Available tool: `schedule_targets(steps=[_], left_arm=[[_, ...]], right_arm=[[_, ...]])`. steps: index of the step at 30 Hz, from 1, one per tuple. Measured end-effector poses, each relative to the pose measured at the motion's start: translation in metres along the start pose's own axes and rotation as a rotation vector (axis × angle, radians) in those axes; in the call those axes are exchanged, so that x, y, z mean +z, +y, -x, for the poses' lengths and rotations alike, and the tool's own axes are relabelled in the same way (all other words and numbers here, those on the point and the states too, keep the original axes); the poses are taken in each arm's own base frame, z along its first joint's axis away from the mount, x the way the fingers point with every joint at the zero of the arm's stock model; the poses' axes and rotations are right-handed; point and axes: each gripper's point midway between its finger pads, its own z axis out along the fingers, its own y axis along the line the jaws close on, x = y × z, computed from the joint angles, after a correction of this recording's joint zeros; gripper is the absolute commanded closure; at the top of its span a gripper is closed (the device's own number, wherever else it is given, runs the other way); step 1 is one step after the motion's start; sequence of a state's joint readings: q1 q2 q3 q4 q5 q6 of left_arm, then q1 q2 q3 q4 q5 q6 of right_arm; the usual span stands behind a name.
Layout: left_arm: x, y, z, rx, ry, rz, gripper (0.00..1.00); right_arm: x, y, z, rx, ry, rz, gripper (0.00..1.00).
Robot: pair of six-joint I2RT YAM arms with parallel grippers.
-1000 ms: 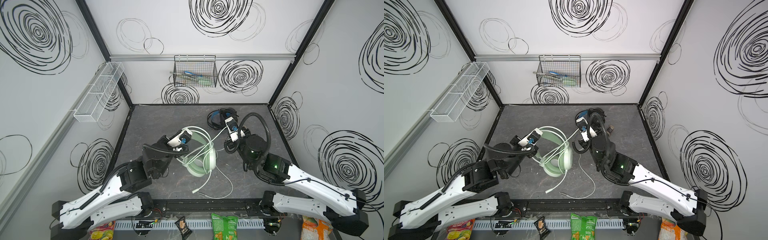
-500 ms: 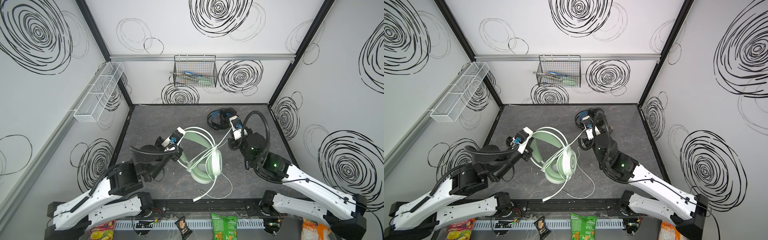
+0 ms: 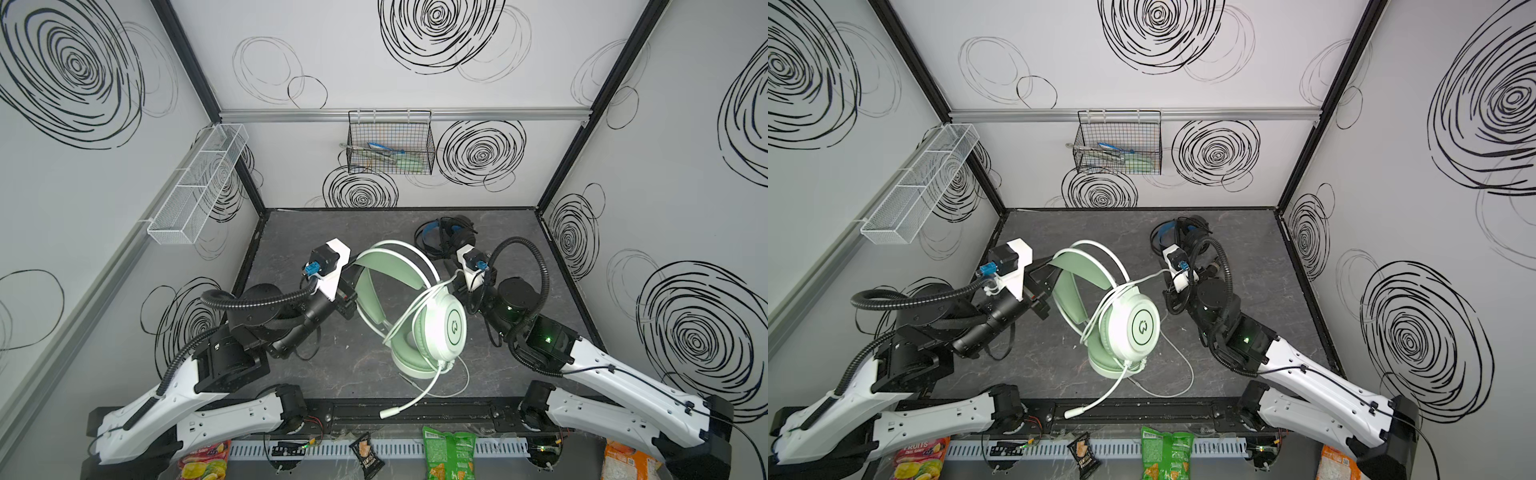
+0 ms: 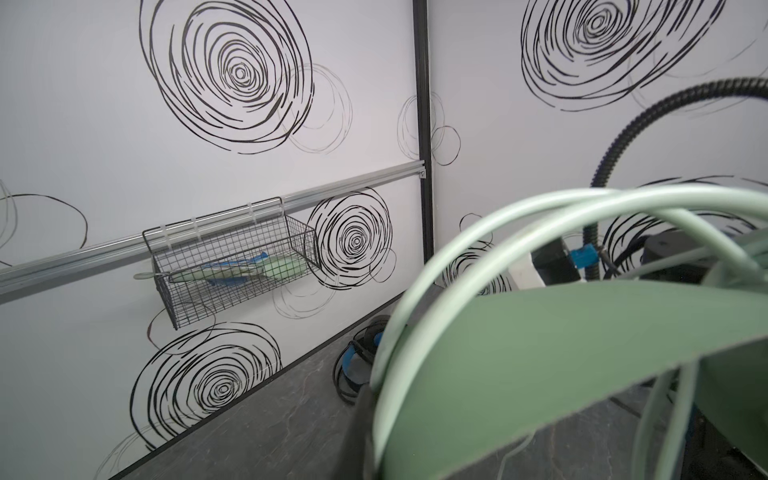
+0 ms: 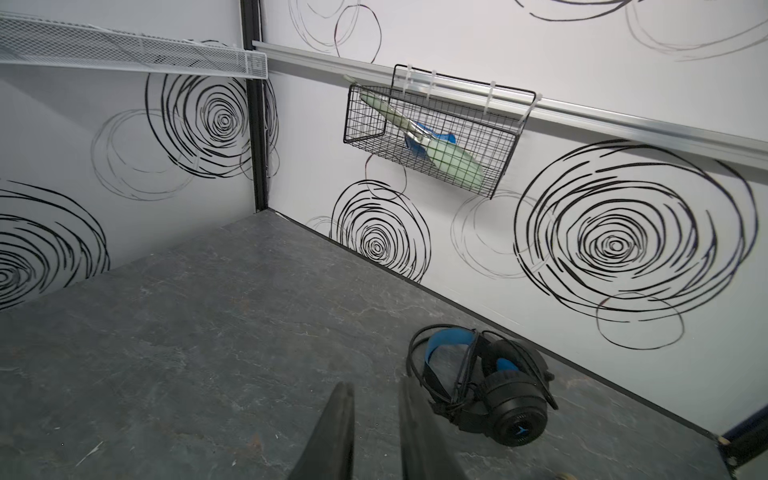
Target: Wrap the headphones
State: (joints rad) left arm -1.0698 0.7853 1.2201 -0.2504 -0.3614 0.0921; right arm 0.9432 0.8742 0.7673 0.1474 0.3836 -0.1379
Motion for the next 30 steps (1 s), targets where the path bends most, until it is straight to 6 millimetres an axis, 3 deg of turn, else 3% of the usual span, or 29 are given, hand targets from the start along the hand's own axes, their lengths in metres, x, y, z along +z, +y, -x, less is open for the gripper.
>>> schedule_targets(steps=[8, 14, 21, 30], left_arm=[[0.011, -0.022, 0.036, -0.124, -0.098, -0.117, 1.00], [0.009, -0.028, 0.064, -0.197, -0.182, -0.168, 1.00], [0.004, -0.006, 0.089, -0.310, -0.297, -0.076, 1.00], [0.002, 0.023, 0.104, -0.406, -0.395, 0.072, 1.00]], right_arm=[[0.008, 0.016, 0.005, 0.063, -0.035, 0.075, 0.79], [0.015, 0.032, -0.004, 0.108, -0.027, 0.143, 0.81], [0.023, 0.055, -0.024, 0.147, 0.018, 0.212, 0.83], [0.026, 0.099, -0.042, 0.130, 0.064, 0.283, 0.88]])
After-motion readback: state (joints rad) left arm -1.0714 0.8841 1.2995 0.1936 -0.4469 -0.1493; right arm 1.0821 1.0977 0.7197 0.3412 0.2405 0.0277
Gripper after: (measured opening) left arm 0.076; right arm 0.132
